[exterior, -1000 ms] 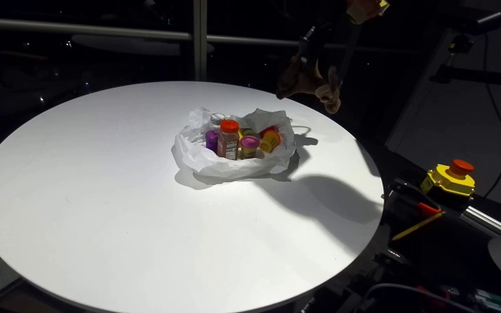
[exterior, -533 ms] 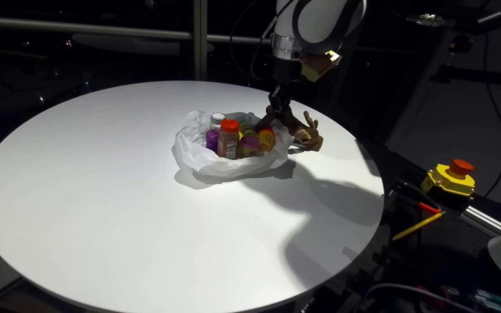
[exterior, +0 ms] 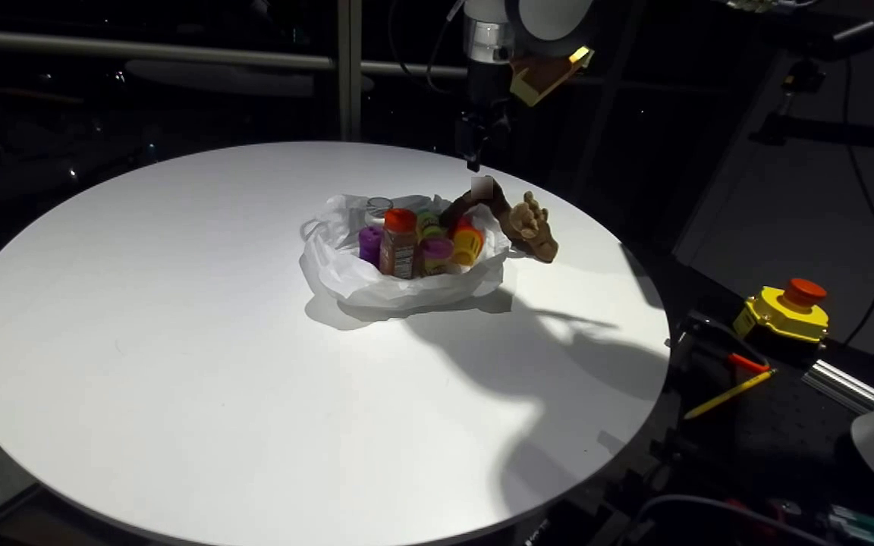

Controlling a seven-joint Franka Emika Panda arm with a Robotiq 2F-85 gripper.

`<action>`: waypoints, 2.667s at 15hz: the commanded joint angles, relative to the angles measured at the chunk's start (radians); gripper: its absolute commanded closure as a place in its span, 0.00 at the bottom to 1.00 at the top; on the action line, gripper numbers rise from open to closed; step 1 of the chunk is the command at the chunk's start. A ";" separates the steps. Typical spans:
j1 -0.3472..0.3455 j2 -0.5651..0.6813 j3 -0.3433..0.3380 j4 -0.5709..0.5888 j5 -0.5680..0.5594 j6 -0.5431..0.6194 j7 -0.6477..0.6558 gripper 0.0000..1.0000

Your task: Remove the contents in the plastic bag and put them on the table.

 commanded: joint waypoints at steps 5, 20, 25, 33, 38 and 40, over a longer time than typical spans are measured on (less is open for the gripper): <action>-0.065 0.027 0.078 0.025 0.084 -0.083 -0.099 0.00; -0.188 0.145 0.123 0.094 0.299 -0.010 -0.256 0.65; -0.188 0.107 0.115 0.074 0.317 -0.003 -0.258 0.96; -0.206 -0.069 0.079 -0.019 0.314 0.077 -0.239 0.96; -0.224 -0.008 0.076 0.010 0.327 0.078 -0.220 0.97; -0.224 0.035 0.071 0.018 0.321 0.086 -0.203 0.97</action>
